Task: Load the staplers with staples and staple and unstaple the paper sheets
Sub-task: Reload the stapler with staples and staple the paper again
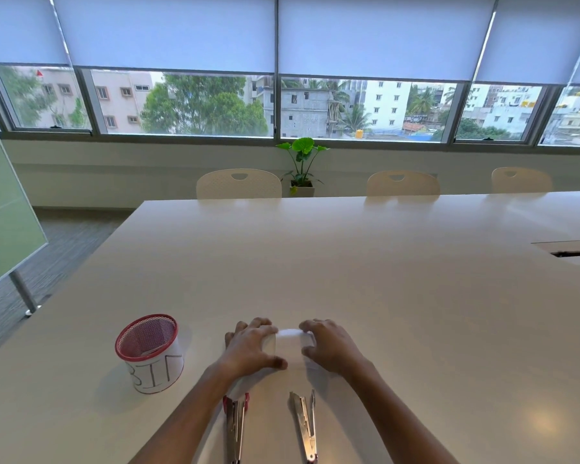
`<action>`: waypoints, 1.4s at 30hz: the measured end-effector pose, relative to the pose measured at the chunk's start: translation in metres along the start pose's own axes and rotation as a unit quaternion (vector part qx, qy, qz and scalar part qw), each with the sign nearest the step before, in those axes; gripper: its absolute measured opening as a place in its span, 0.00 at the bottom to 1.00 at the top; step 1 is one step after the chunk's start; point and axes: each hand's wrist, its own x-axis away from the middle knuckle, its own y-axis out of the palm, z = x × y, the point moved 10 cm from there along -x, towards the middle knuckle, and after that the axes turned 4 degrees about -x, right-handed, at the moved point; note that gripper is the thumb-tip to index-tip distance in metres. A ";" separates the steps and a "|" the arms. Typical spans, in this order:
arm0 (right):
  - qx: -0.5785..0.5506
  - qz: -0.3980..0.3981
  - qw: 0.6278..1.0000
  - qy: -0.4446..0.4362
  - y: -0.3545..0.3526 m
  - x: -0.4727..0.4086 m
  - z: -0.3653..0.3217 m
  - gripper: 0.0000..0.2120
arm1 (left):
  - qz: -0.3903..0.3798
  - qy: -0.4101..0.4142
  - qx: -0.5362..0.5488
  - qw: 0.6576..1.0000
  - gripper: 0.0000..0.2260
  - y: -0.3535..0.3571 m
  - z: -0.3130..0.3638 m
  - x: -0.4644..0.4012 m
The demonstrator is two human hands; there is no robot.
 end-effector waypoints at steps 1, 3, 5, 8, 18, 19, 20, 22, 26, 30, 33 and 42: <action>-0.005 0.009 1.000 -0.005 -0.001 0.001 -0.001 0.22 | 0.007 0.001 0.000 1.000 0.35 -0.002 0.000 0.001; -0.016 0.029 0.999 -0.014 -0.005 0.002 -0.002 0.19 | 0.022 0.001 0.007 1.000 0.31 -0.005 0.002 0.002; -0.043 0.049 0.998 -0.013 -0.010 0.004 -0.001 0.16 | 0.038 0.000 0.037 0.999 0.25 -0.010 0.004 0.004; -0.116 0.067 0.991 0.006 -0.018 0.005 0.004 0.12 | 0.047 0.002 0.159 0.986 0.14 -0.020 0.009 0.010; -0.398 0.015 0.916 0.044 -0.020 0.010 0.002 0.08 | 0.026 -0.073 0.437 0.896 0.10 -0.028 0.007 0.024; -0.410 0.010 0.911 0.048 -0.020 0.011 0.001 0.09 | 0.019 -0.080 0.457 0.886 0.10 -0.027 0.006 0.025; -0.418 0.005 0.907 0.050 -0.019 0.011 0.000 0.09 | 0.013 -0.086 0.473 0.877 0.10 -0.025 0.006 0.025; -0.426 -0.001 0.903 0.053 -0.018 0.012 -0.003 0.10 | 0.003 -0.094 0.492 0.866 0.09 -0.024 0.006 0.026; -0.455 0.001 0.888 0.064 -0.017 0.012 -0.005 0.11 | 0.007 -0.109 0.497 0.861 0.08 -0.025 0.004 0.028; -0.462 0.005 0.885 0.066 -0.015 0.014 -0.007 0.11 | 0.027 -0.109 0.484 0.868 0.06 -0.028 0.004 0.031; -0.475 0.011 0.877 0.066 -0.012 0.015 -0.007 0.09 | 0.057 -0.105 0.446 0.887 0.06 -0.033 0.004 0.034; -0.402 0.087 0.907 0.093 -0.011 0.012 0.001 0.11 | 0.105 -0.064 0.353 0.928 0.05 -0.048 0.021 0.037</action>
